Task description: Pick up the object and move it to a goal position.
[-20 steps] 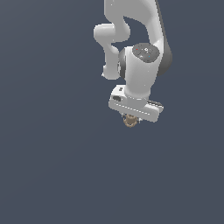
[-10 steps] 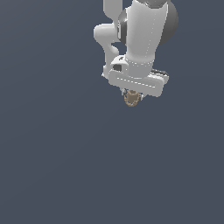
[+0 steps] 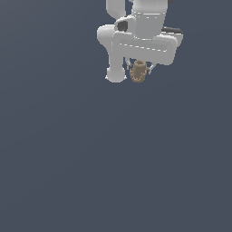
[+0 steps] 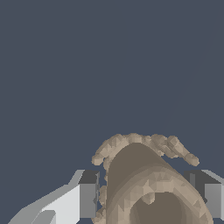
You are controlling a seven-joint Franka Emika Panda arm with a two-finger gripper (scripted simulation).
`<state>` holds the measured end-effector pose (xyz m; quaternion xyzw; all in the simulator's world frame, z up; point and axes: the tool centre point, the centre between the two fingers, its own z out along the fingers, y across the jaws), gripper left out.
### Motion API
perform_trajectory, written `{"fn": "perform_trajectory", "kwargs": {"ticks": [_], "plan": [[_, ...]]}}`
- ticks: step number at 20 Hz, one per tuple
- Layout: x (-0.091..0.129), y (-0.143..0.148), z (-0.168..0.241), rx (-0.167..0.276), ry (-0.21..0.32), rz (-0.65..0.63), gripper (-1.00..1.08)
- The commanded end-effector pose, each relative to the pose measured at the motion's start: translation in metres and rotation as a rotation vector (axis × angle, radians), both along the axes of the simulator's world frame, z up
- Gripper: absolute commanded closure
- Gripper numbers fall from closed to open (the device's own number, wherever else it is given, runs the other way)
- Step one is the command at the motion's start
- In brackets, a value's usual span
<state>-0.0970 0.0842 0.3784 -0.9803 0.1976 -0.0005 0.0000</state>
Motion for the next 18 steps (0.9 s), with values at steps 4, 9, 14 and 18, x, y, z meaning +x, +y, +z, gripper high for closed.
{"fn": "perform_trajectory", "kwargs": {"ticks": [4,9,14,18], "plan": [[-0.025,0.000,0.045,0.000,0.001,0.000,1.08],[-0.039,0.000,0.074,0.000,0.001,0.000,1.08],[-0.046,0.001,0.090,0.000,0.001,0.000,1.08],[-0.047,0.001,0.094,0.000,0.001,0.000,1.08]]}}
